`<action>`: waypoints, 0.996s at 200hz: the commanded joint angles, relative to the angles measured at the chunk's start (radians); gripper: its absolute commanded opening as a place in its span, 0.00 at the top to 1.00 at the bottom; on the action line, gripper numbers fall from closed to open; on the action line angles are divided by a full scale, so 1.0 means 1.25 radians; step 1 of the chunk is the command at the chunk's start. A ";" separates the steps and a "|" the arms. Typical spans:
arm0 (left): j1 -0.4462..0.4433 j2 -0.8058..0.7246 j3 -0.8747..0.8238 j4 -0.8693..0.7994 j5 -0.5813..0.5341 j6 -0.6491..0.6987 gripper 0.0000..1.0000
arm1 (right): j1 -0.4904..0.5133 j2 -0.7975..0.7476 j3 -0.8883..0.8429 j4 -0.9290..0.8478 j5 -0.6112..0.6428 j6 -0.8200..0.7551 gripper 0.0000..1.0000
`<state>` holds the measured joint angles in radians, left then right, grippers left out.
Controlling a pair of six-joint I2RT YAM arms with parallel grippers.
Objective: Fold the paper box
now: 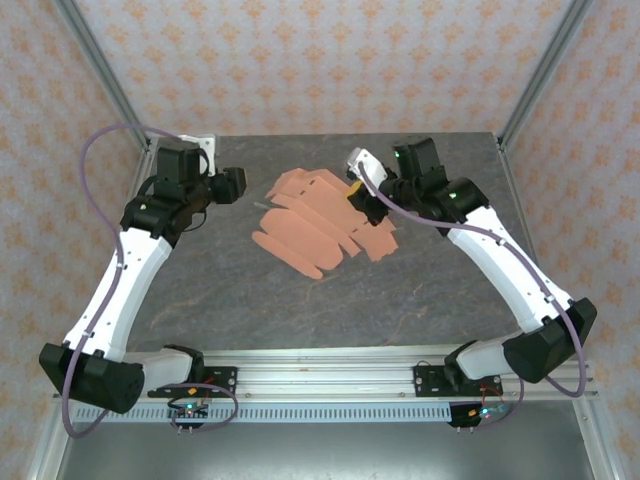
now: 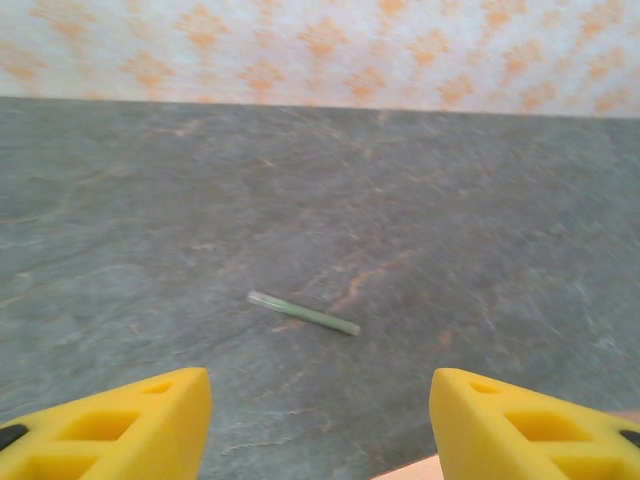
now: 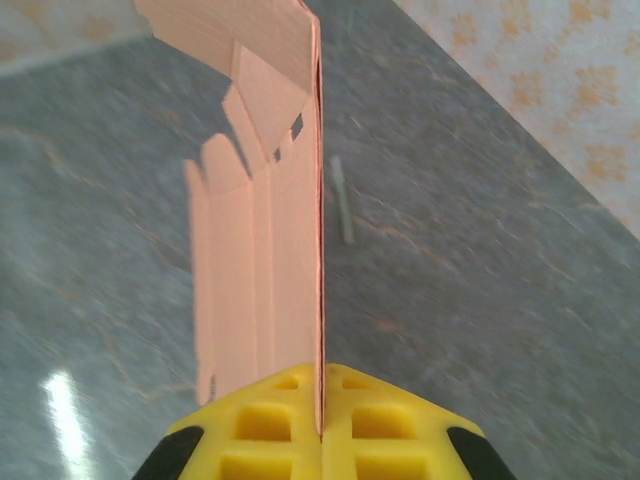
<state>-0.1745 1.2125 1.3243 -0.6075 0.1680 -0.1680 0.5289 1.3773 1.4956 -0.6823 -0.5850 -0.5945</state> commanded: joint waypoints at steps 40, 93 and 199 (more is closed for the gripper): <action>0.005 -0.043 -0.034 0.017 0.003 -0.035 0.39 | -0.018 0.066 0.036 -0.066 -0.165 0.252 1.00; -0.021 -0.159 -0.191 0.079 0.121 -0.128 0.39 | -0.077 0.148 -0.009 -0.091 -0.095 0.249 1.00; -0.307 0.135 -0.332 0.435 0.166 -0.360 0.51 | -0.082 0.352 0.046 -0.118 0.341 0.223 1.00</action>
<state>-0.5396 1.2755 0.8925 -0.2413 0.3431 -0.5468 0.4263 1.7943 1.5284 -0.8459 -0.2775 -0.3252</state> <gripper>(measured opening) 0.521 0.040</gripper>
